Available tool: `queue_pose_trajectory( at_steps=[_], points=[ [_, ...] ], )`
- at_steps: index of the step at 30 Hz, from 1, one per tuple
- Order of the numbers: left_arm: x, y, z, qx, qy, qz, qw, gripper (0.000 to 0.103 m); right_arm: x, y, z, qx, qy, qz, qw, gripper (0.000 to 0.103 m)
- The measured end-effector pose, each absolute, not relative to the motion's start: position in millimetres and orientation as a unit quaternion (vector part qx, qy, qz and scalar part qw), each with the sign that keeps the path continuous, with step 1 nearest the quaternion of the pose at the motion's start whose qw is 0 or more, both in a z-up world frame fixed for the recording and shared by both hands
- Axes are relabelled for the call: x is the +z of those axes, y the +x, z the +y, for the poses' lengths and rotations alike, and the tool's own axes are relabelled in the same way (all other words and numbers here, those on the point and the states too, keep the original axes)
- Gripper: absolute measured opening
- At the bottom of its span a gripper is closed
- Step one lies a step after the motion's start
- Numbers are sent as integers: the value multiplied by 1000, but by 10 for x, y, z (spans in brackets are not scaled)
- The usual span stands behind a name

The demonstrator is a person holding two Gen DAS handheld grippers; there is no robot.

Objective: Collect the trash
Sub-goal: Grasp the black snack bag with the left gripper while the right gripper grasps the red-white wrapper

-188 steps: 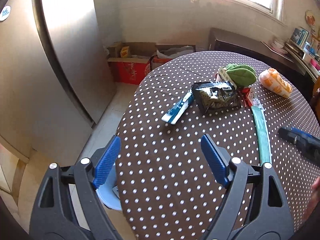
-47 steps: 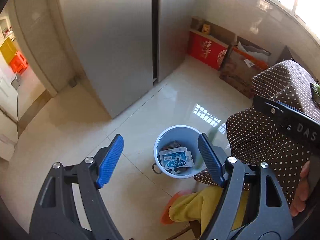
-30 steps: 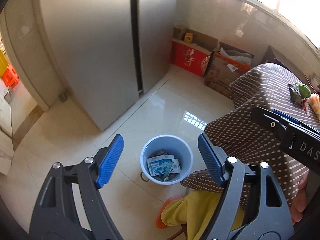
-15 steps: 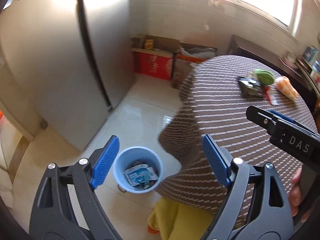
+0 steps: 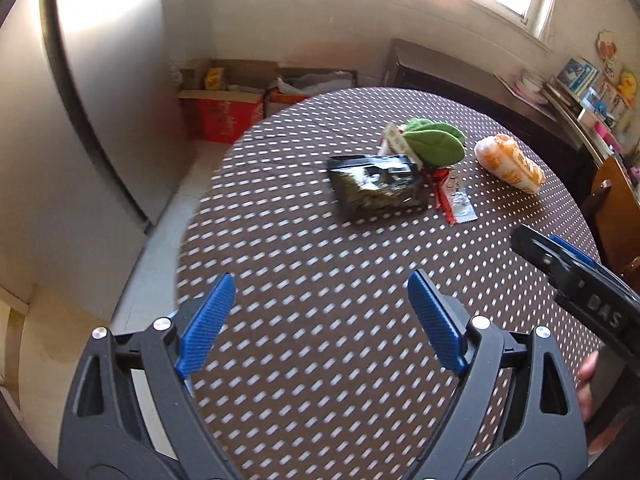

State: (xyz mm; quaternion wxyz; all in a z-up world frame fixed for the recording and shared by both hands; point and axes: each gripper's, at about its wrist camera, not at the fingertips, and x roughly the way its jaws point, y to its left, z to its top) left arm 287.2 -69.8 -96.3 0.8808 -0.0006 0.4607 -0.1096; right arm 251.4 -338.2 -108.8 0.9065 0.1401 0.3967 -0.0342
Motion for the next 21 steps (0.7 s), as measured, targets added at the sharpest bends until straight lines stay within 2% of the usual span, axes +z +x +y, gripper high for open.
queue_pose_trajectory(
  at_steps=[14, 15, 16, 17, 19, 21],
  points=[
    [-1269, 3762, -1156, -116, 17, 488, 865, 86, -1276, 2867, -3776, -71, 153, 424, 890, 69],
    [-1301, 3799, -1171, -118, 19, 494, 861, 80, -1281, 2907, -3763, -70, 149, 424, 890, 69],
    [-1308, 3813, -1179, -120, 20, 488, 864, 69, -1281, 2957, -3742, -68, 142, 425, 891, 69],
    [-1288, 3806, -1177, -129, 17, 477, 869, 53, -1281, 3004, -3721, -65, 137, 427, 891, 69],
    [-1271, 3807, -1170, -144, 3, 469, 872, 33, -1284, 3099, -3673, -55, 130, 433, 890, 69],
    [-1301, 3829, -1132, -145, -6, 470, 871, 30, -1307, 3223, -3611, -40, 129, 444, 886, 69]
  ],
)
